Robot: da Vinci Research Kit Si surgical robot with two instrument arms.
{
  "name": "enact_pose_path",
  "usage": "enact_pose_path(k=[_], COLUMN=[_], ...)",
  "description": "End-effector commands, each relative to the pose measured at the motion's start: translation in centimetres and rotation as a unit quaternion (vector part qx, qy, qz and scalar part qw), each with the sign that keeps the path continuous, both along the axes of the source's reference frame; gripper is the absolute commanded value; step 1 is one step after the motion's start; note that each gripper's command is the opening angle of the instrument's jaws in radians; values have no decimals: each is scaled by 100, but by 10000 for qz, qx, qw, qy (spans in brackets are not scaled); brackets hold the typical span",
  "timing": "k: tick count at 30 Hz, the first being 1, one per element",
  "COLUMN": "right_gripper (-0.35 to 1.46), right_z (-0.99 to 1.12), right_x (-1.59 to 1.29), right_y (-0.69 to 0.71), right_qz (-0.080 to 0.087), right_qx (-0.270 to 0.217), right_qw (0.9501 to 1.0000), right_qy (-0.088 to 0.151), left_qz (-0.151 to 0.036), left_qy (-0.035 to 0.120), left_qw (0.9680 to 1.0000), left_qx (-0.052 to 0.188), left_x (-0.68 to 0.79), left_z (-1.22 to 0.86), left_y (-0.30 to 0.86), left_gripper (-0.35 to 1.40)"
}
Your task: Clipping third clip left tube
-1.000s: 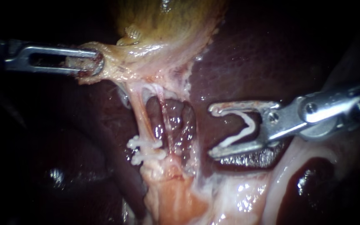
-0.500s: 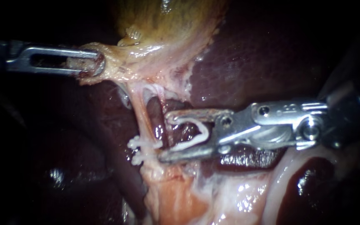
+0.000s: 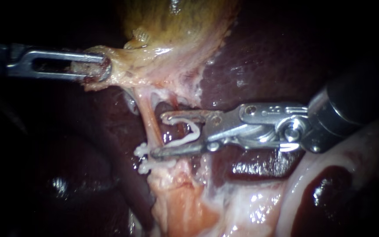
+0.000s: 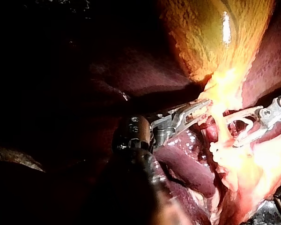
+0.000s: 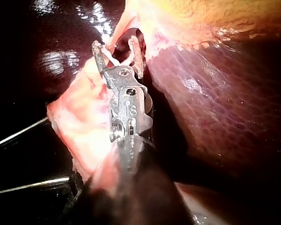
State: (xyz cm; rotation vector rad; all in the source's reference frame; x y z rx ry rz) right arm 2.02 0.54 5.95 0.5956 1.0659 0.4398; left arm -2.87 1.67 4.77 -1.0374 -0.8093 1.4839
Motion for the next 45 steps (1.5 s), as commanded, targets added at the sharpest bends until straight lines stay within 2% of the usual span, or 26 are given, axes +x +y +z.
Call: enact_pose_path(k=[1,5,15,20,25,29,35,43,45], right_gripper=[50,50,50,50,50,50,49,49,49], right_z=[2,6,6,9,10,4,-11,-16,-20], right_x=[0,9,40,56,70,71,67,70,69], right_y=[2,5,9,12,16,26,49,53,52], right_qz=[9,65,81,64,136,235,419,501,496], right_qx=[20,160,646,725,892,980,1061,1081,1165], right_qw=[10000,9998,9964,9952,9926,9905,9868,9848,9826], right_qy=[-9,100,544,649,815,937,1154,1266,1363], left_qz=[-1,-4,-5,-6,-7,-9,-9,-8,-7], left_qy=[3,4,4,4,5,6,6,5,5], left_qw=[10000,10000,10000,10000,10000,10000,10000,10000,10000], left_qx=[1,2,7,7,7,8,9,8,9], left_x=[0,-1,-1,-1,-1,-2,-2,-1,-1], left_z=[0,-2,-3,-3,-4,-5,-5,-5,-5], left_y=[0,0,1,1,1,0,0,0,0], left_gripper=[-35,-35,-35,-35,-35,-35,-35,-35,-35])
